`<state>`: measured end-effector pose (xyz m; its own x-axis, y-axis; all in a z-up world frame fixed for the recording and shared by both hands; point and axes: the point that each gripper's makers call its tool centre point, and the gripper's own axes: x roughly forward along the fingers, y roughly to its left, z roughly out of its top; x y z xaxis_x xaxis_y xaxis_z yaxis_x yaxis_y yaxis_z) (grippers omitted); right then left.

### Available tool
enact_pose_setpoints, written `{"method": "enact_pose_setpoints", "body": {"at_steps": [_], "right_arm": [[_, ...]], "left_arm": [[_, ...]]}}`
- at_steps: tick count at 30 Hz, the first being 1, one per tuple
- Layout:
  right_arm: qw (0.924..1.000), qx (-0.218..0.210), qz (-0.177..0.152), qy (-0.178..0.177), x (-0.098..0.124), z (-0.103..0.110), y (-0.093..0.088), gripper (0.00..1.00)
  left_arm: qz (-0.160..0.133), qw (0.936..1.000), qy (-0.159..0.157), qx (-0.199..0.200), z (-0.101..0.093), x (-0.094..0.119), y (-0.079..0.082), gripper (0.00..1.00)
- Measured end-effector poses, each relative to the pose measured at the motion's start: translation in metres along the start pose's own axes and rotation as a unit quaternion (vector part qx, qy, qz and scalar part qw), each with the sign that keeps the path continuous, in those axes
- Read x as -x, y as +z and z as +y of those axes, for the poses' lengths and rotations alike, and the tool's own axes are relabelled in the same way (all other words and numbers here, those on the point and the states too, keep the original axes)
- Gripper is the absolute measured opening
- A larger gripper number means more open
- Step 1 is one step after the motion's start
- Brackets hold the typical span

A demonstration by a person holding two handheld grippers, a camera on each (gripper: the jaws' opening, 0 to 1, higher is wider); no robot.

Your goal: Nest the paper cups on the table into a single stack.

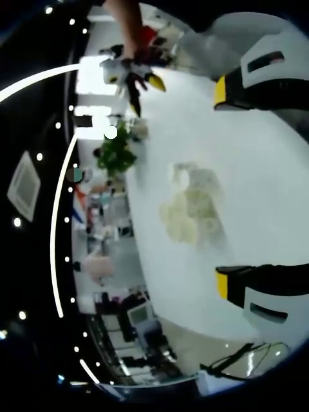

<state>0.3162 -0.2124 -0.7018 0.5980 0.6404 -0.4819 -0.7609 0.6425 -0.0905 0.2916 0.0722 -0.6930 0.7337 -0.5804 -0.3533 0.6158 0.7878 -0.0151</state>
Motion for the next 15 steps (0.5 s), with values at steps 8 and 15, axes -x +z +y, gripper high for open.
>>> {"method": "enact_pose_setpoints", "body": {"at_steps": [8,15], "right_arm": [[1.0,0.005,-0.004,0.0,-0.006,-0.001,0.008,0.89],[1.0,-0.004,-0.009,0.002,-0.011,-0.001,0.015,0.86]], "left_arm": [[-0.006,1.0,0.002,0.0,0.0,0.007,0.001,1.0],[-0.008,0.9999,0.007,0.007,0.005,0.012,-0.001,1.0]]}}
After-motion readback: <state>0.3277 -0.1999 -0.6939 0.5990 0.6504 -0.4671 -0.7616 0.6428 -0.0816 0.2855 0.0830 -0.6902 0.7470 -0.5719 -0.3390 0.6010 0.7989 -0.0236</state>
